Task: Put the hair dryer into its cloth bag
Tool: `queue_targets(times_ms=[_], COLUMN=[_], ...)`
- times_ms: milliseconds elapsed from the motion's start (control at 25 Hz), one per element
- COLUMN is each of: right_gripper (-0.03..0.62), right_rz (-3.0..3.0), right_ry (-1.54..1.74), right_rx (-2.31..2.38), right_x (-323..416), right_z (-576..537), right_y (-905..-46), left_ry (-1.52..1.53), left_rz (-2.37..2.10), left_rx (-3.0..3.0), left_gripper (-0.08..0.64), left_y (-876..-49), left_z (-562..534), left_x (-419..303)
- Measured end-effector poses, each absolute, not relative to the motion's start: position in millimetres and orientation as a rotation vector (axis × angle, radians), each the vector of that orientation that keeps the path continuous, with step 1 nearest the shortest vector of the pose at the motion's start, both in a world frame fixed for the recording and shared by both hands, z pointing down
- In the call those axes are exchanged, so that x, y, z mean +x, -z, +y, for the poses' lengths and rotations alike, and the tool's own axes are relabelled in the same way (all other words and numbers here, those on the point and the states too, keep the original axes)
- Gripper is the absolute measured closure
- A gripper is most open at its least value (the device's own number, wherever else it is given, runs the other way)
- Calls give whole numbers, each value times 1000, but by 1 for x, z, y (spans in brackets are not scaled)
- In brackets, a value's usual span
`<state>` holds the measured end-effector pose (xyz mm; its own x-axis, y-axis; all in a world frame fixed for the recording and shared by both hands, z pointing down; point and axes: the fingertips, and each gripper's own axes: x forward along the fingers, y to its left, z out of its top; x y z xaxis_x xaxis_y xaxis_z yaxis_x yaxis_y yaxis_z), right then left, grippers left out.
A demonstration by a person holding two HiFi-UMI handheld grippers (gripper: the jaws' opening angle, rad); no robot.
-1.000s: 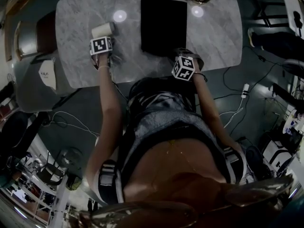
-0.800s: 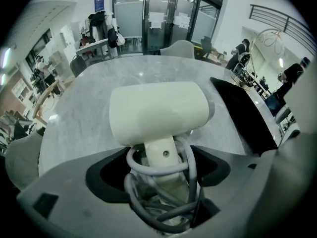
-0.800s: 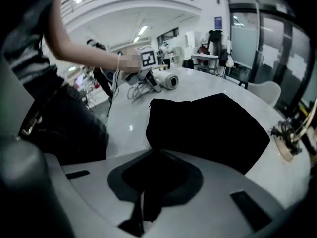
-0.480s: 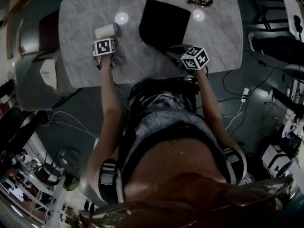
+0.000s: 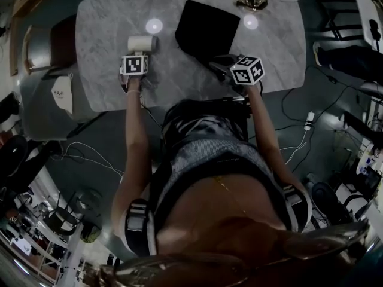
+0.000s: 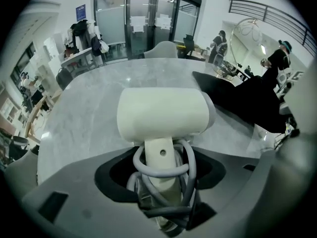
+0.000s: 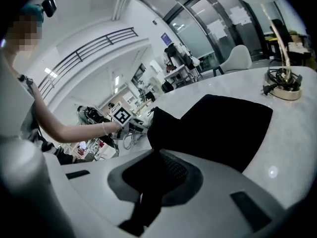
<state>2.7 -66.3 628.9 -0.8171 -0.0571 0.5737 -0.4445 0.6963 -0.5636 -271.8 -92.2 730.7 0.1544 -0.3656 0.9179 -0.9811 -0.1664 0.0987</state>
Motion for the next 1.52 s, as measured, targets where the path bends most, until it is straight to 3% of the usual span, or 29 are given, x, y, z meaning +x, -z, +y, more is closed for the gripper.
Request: queue_targets(times_ms=[320, 680, 1080, 1520], right_gripper=[512, 512, 512, 513], right_rz=[-2389, -2424, -2425, -2430], right_ry=[-1050, -1162, -1090, -1068], right_rx=[423, 416, 402, 418], right_x=[0, -13, -17, -9], right_z=[-70, -73, -67, -71], right_y=[-629, -621, -621, -615], left_ry=[-905, -1046, -1292, -1296], left_rz=[-1170, -709, -209, -238], left_rx=[1940, 2451, 2423, 2310], left_gripper=[284, 284, 284, 284], left_y=[-684, -600, -645, -671], left_z=[-74, -31, -9, 8], left_x=[-219, -134, -88, -97])
